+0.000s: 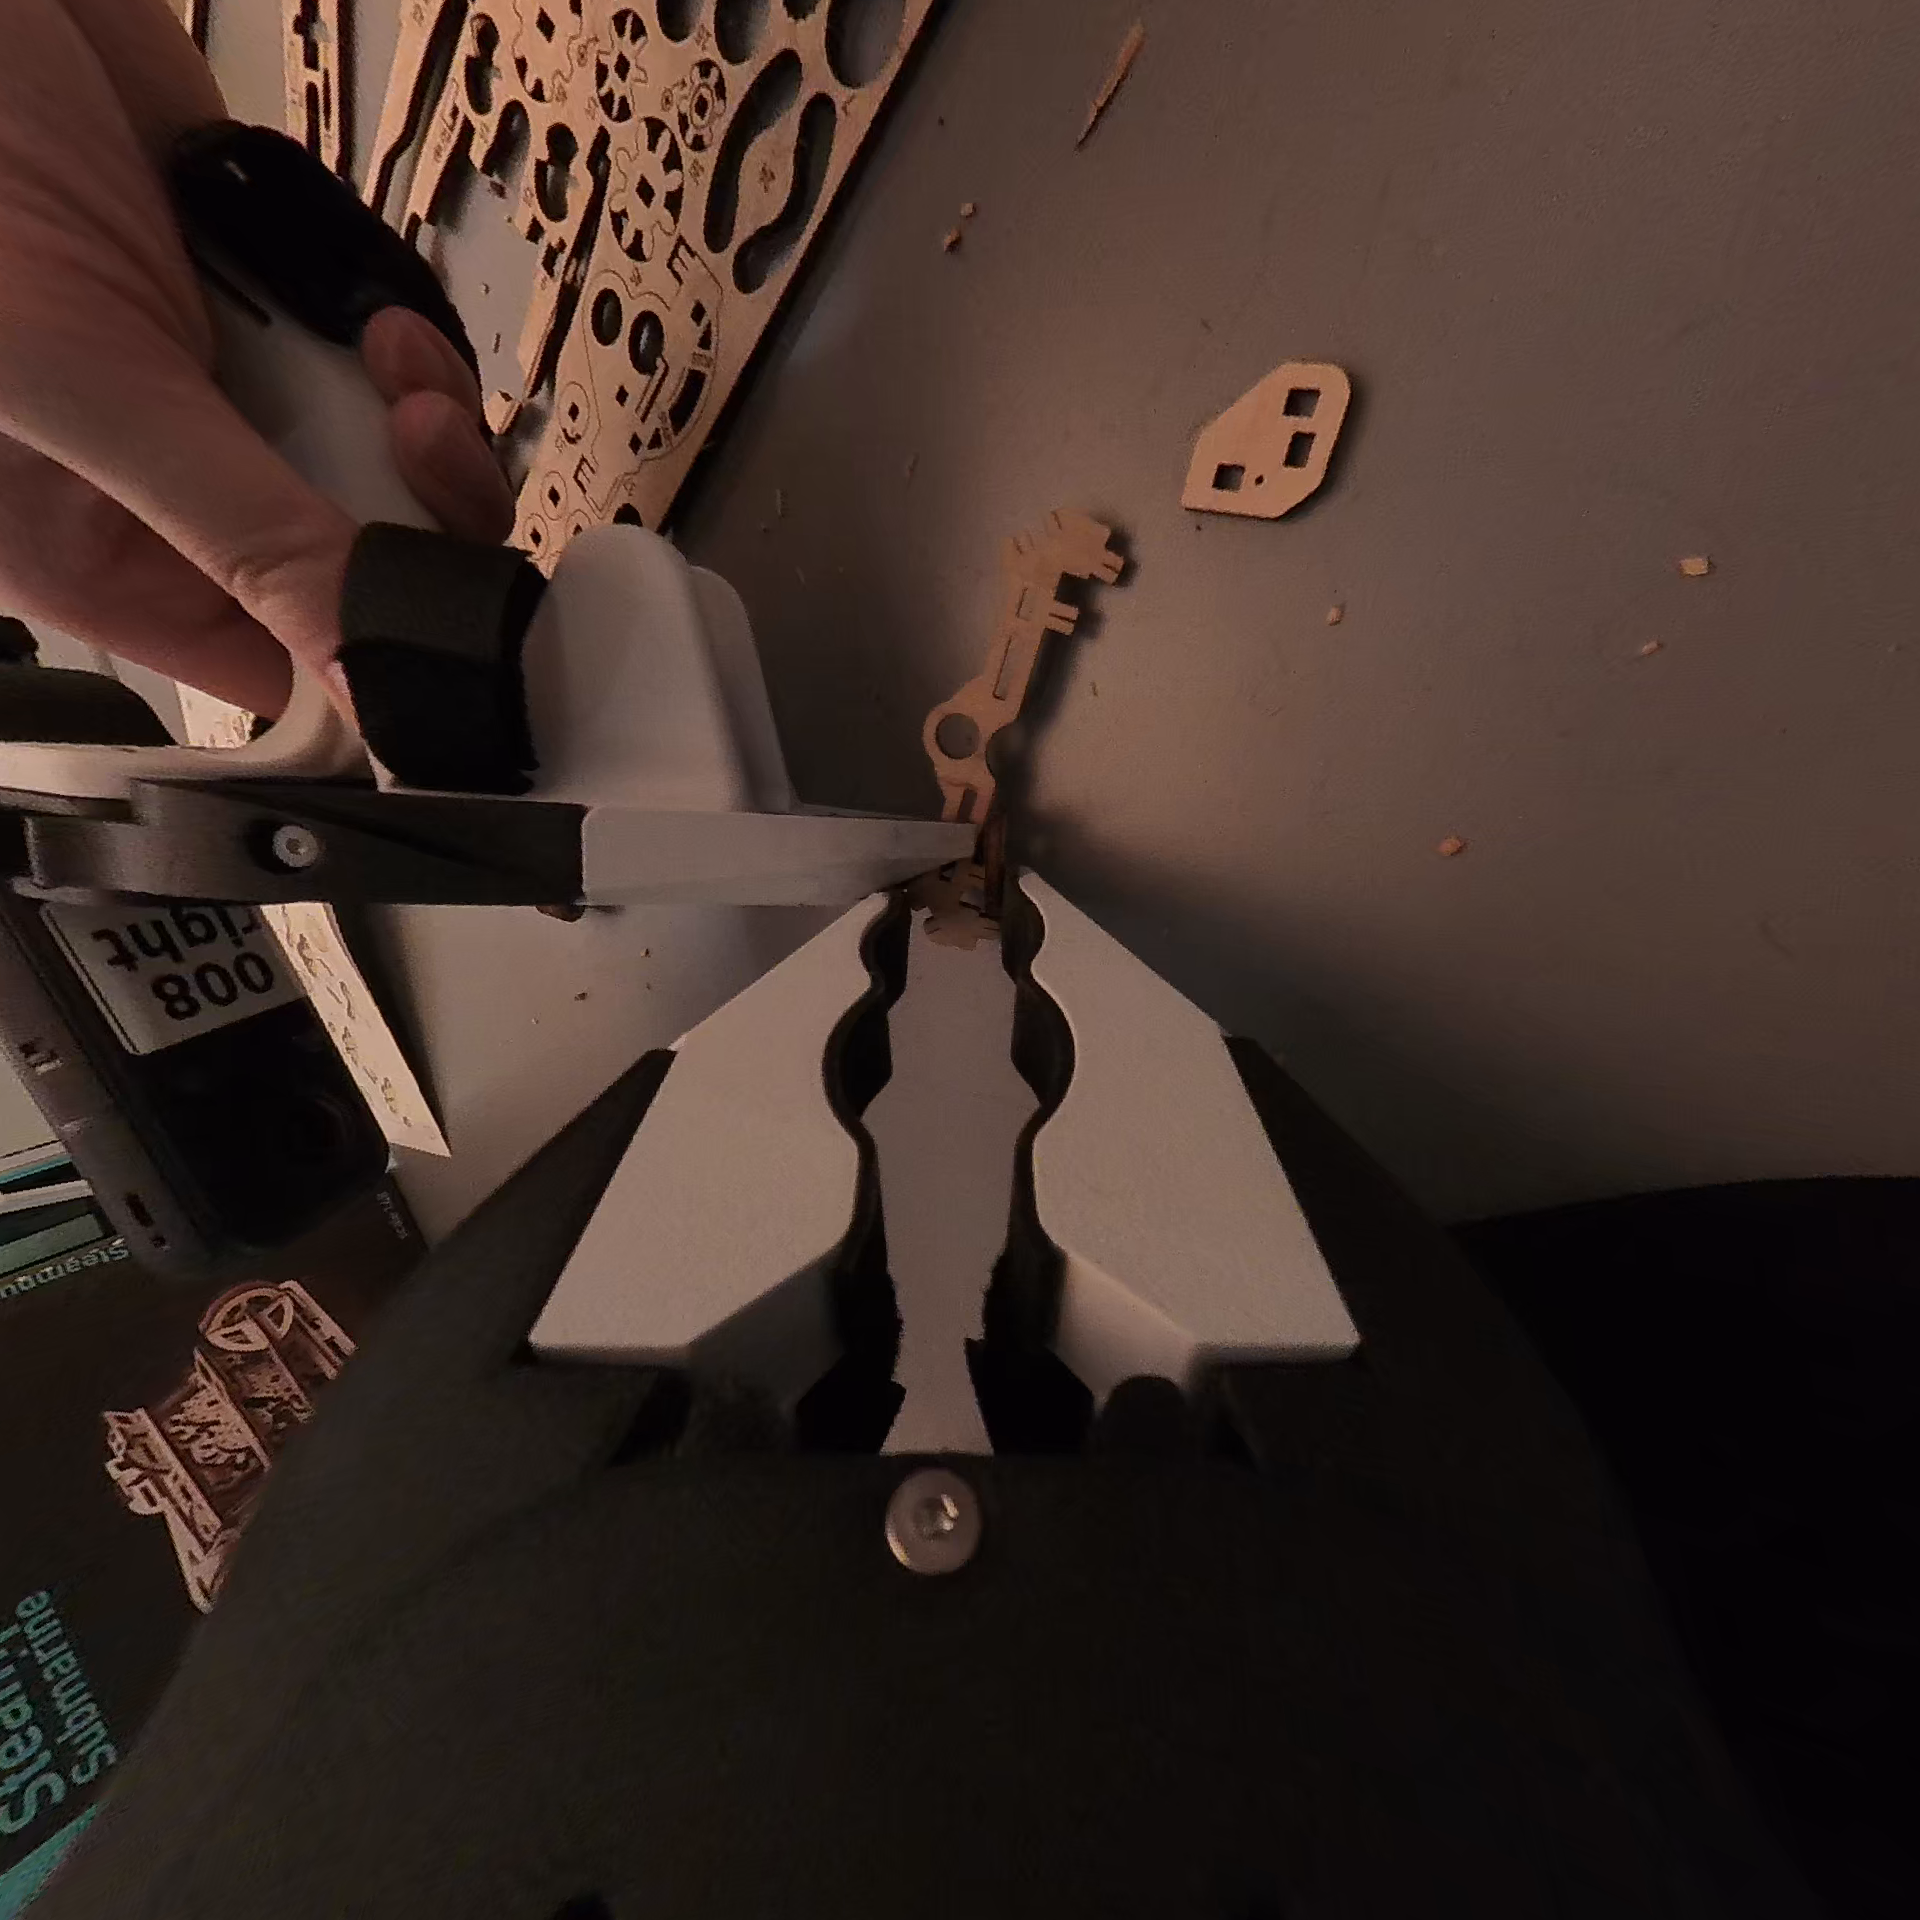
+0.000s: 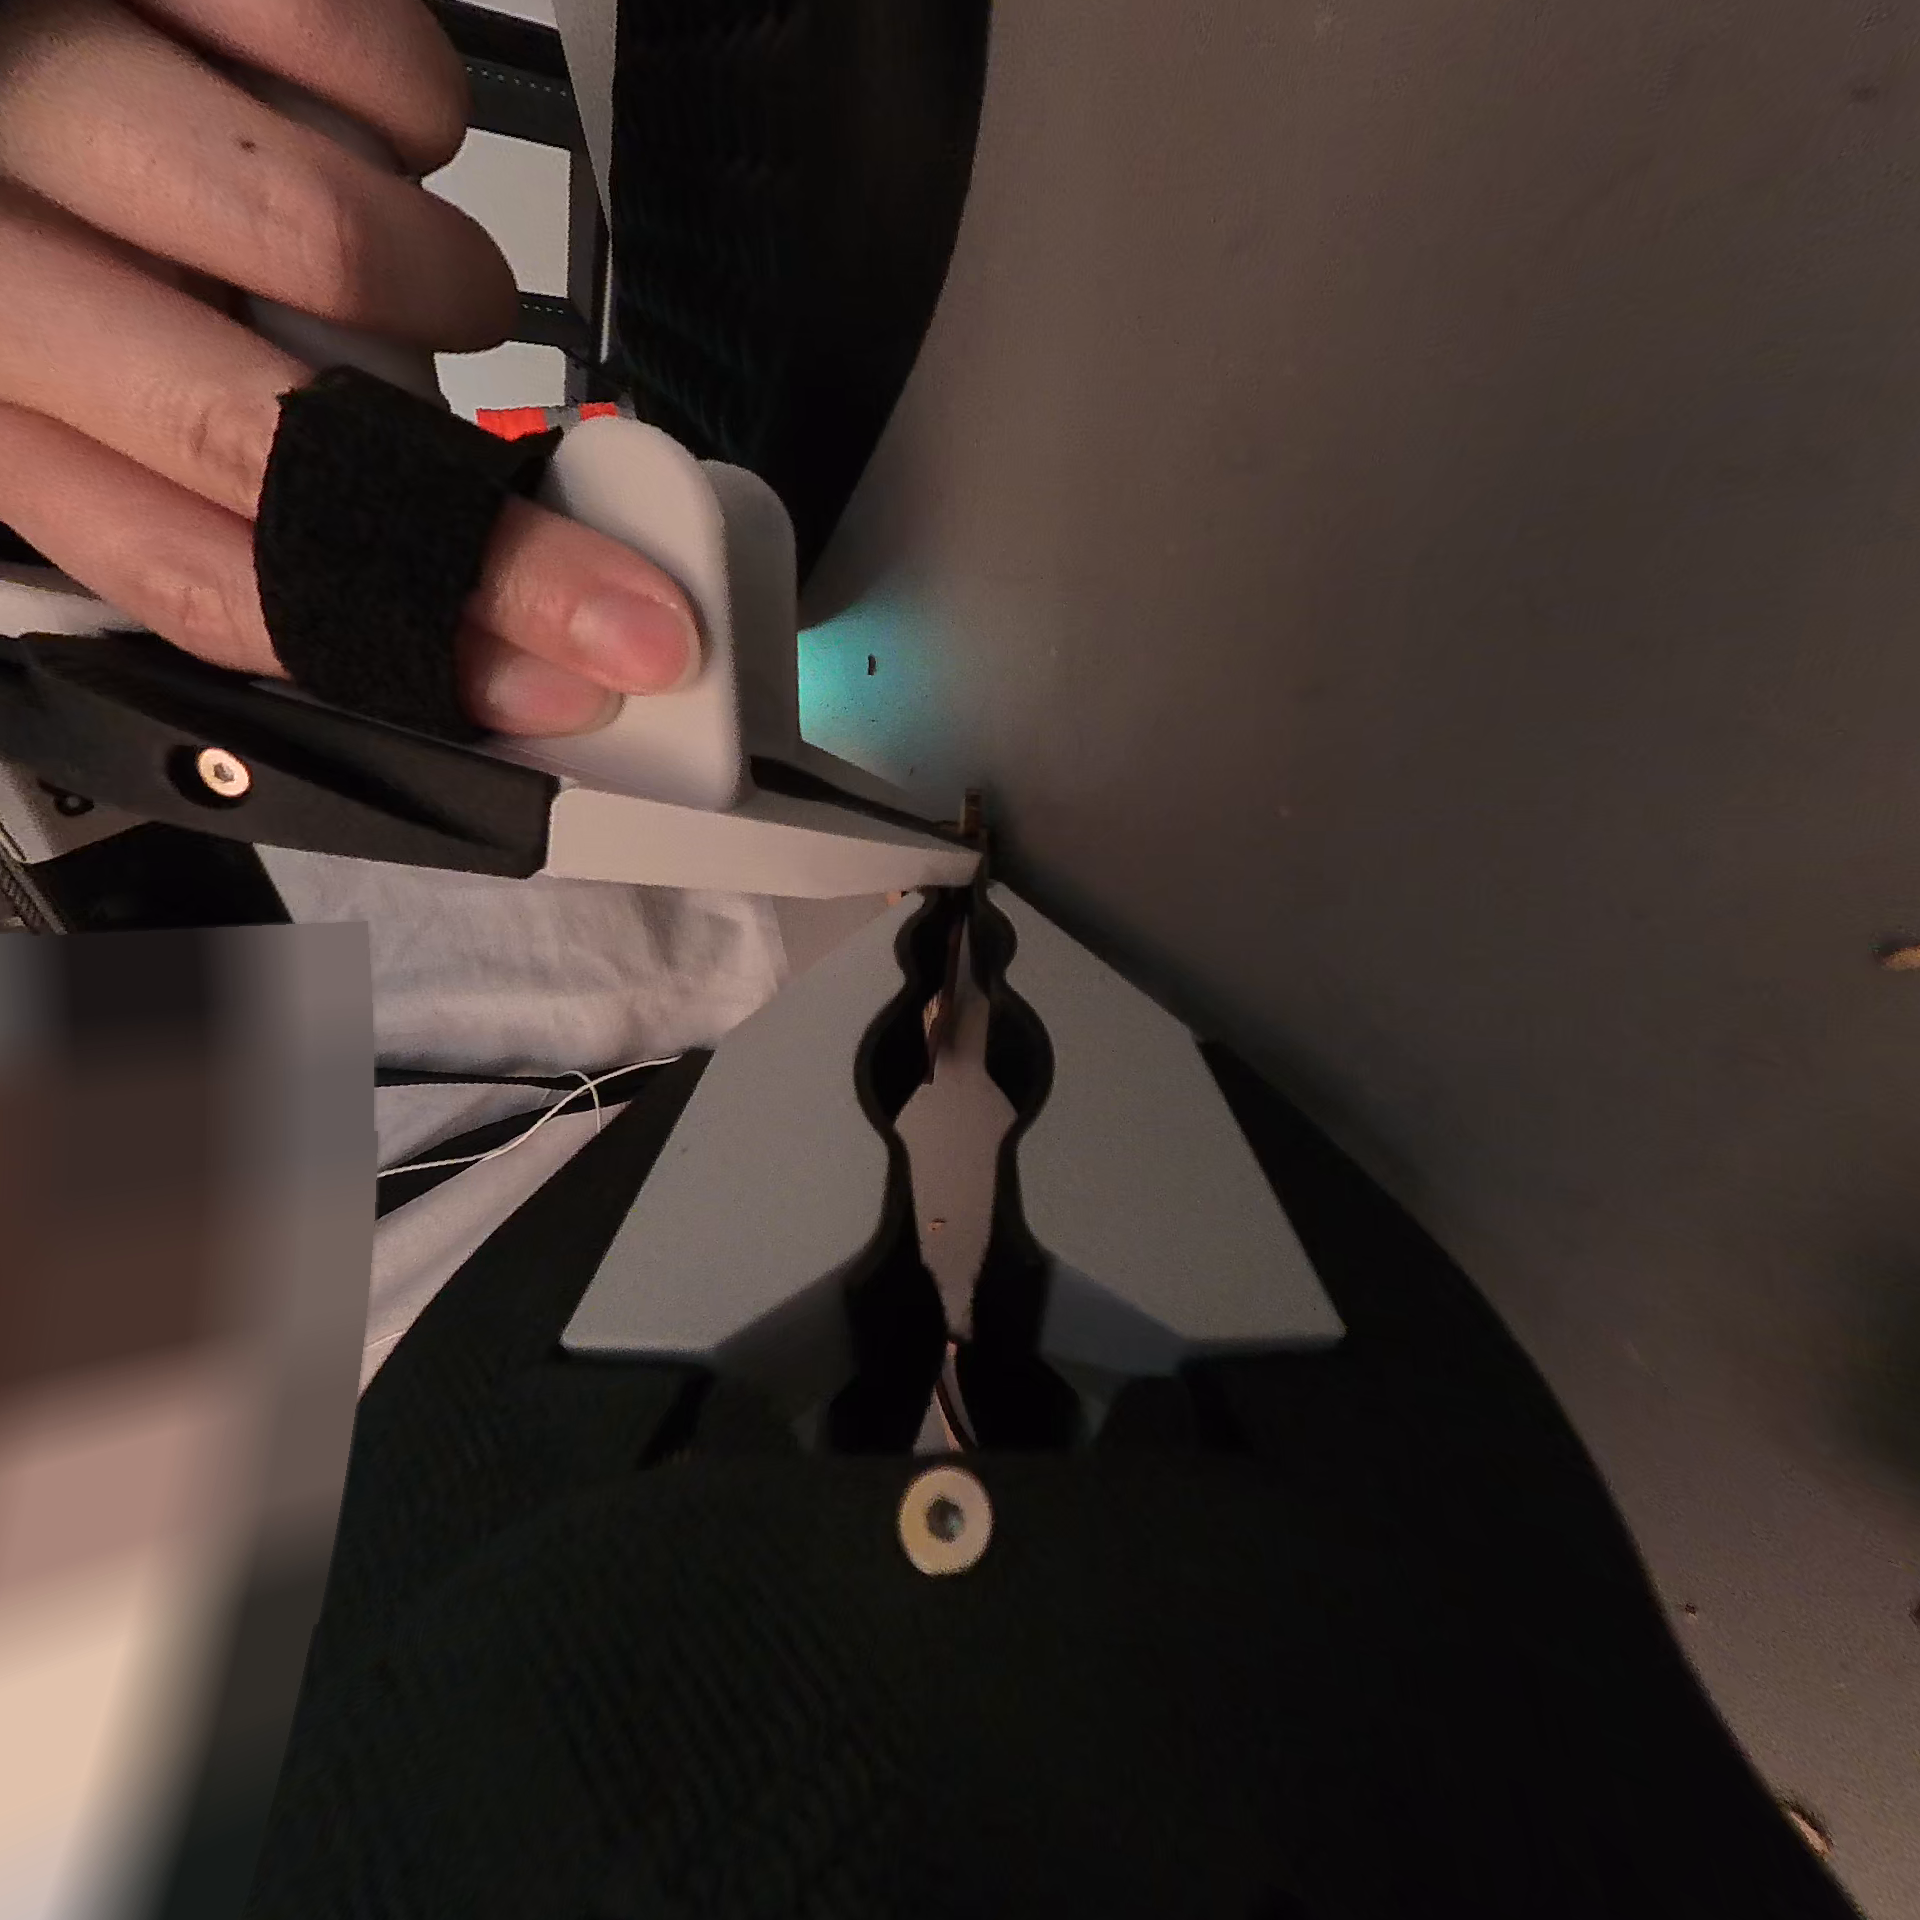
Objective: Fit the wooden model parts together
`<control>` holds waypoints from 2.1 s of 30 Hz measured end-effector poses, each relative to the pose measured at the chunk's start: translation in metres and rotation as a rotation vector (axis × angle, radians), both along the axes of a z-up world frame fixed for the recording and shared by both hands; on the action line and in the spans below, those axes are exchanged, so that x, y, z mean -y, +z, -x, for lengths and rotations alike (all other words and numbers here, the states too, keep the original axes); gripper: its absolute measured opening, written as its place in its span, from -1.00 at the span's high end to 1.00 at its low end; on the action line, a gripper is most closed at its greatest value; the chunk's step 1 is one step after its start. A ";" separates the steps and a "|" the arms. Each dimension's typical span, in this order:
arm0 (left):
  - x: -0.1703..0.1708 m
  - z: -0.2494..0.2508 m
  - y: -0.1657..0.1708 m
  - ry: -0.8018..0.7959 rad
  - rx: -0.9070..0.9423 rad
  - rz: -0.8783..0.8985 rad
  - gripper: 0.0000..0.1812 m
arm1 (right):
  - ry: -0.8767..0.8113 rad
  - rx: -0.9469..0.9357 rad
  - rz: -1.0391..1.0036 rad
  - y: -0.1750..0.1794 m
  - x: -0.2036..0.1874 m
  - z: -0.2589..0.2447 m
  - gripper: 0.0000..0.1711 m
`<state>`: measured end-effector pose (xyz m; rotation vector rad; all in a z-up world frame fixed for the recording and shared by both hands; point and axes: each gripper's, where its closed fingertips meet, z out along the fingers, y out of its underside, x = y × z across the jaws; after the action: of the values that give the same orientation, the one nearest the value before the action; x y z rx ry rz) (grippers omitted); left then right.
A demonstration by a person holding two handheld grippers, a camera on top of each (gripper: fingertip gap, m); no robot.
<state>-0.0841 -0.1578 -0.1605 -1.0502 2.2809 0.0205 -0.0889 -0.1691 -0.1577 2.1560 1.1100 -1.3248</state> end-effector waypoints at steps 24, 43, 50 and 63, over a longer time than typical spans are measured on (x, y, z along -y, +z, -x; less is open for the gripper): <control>0.000 0.001 0.000 0.030 -0.021 -0.024 0.83 | 0.003 0.034 -0.006 0.000 0.001 0.000 0.97; 0.000 0.001 -0.001 0.128 -0.032 0.047 0.83 | -0.052 0.039 0.014 -0.001 0.000 0.001 0.98; 0.000 0.001 0.000 0.084 -0.041 0.010 0.83 | -0.057 0.016 0.040 0.000 0.001 0.001 0.98; 0.000 0.002 -0.001 0.123 -0.066 0.017 0.84 | -0.047 0.047 0.027 -0.001 0.001 0.002 0.98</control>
<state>-0.0857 -0.1579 -0.1614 -1.2136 2.2758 0.0879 -0.0912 -0.1698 -0.1589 2.1941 1.0238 -1.2951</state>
